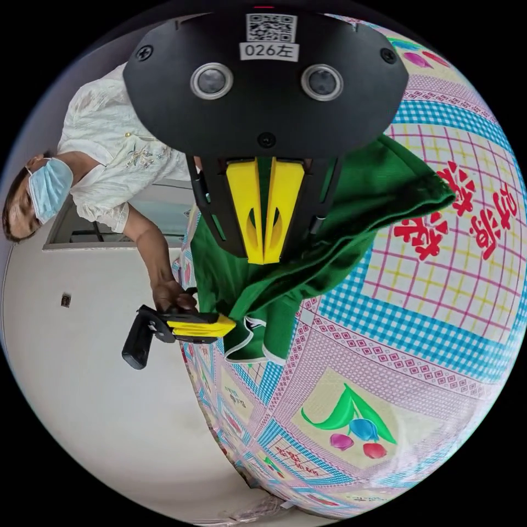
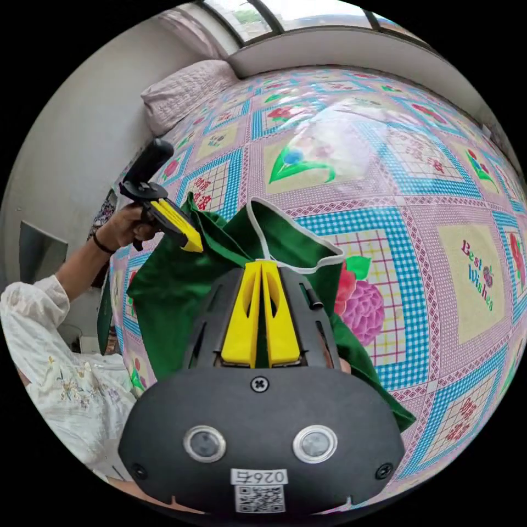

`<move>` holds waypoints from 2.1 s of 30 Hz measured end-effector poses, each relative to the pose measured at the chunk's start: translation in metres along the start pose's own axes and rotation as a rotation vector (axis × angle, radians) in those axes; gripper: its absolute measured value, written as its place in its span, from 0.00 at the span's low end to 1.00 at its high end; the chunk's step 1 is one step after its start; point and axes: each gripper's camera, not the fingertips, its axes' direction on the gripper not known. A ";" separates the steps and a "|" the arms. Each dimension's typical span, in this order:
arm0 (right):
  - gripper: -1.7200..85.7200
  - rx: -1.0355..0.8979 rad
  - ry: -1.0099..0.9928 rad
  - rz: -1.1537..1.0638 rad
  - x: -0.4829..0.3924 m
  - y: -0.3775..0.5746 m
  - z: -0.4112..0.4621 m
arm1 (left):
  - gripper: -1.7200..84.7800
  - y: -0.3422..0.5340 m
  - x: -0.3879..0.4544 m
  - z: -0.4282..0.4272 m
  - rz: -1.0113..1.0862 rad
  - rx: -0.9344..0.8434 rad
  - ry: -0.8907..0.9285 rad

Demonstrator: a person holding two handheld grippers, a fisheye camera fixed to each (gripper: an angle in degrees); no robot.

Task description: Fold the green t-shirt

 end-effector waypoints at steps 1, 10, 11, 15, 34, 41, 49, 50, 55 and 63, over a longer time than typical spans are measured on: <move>0.01 0.058 -0.014 0.068 0.019 0.006 -0.015 | 0.01 -0.004 -0.007 -0.010 -0.031 0.001 -0.018; 0.01 -0.103 0.053 0.001 0.025 0.083 -0.006 | 0.01 -0.017 0.000 -0.006 0.019 -0.105 -0.049; 0.01 -0.096 0.171 0.078 0.044 0.095 -0.011 | 0.01 -0.012 -0.009 -0.021 -0.038 -0.042 -0.026; 0.01 0.130 0.083 0.263 0.085 0.137 -0.058 | 0.01 0.010 0.011 -0.058 0.006 0.174 0.106; 0.01 0.347 0.134 0.255 -0.081 0.319 -0.051 | 0.01 0.226 0.171 -0.084 -0.092 0.388 -0.293; 0.01 0.374 0.078 0.012 -0.235 0.325 0.017 | 0.01 0.340 0.287 -0.075 -0.046 0.527 -0.560; 0.01 0.782 0.253 -0.205 -0.394 0.349 0.025 | 0.08 0.489 0.537 -0.129 0.396 1.290 -0.816; 0.01 0.734 0.241 -0.273 -0.406 0.342 0.038 | 0.08 0.496 0.547 -0.141 0.464 1.278 -0.713; 0.01 0.387 0.325 -0.287 -0.424 0.290 0.136 | 0.01 0.485 0.542 -0.150 0.392 1.075 -0.698; 0.01 0.053 0.402 -0.327 -0.455 0.231 0.295 | 0.01 0.507 0.499 -0.137 0.170 1.011 -0.753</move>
